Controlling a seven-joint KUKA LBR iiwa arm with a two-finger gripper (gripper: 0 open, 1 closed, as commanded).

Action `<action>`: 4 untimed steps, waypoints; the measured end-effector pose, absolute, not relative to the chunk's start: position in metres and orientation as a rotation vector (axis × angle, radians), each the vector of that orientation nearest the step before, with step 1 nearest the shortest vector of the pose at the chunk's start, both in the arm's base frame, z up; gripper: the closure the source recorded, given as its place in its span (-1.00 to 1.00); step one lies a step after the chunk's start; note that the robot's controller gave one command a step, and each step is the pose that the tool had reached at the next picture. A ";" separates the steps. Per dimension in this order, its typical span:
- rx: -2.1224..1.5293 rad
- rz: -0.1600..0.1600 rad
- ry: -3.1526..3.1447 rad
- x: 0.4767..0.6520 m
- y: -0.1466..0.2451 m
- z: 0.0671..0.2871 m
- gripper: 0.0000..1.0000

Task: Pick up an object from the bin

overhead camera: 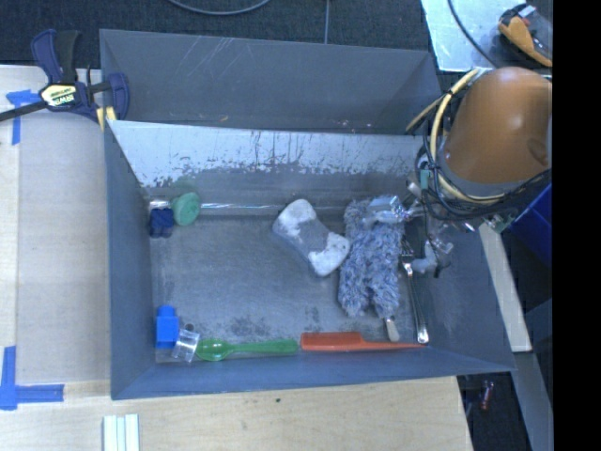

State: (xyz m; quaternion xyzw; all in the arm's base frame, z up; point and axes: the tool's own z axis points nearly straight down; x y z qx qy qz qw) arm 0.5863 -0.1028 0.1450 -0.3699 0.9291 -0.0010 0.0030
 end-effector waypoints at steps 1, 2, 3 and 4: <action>-1.804 -0.012 2.555 0.597 -0.105 0.071 -1.00; -1.749 -0.010 2.594 0.600 -0.110 0.073 1.00; -1.748 -0.010 2.595 0.600 -0.110 0.073 1.00; -1.751 -0.002 2.599 0.598 -0.109 0.124 1.00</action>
Offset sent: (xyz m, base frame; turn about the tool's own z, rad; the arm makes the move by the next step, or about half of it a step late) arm 0.0116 -0.0075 -0.0750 -0.4295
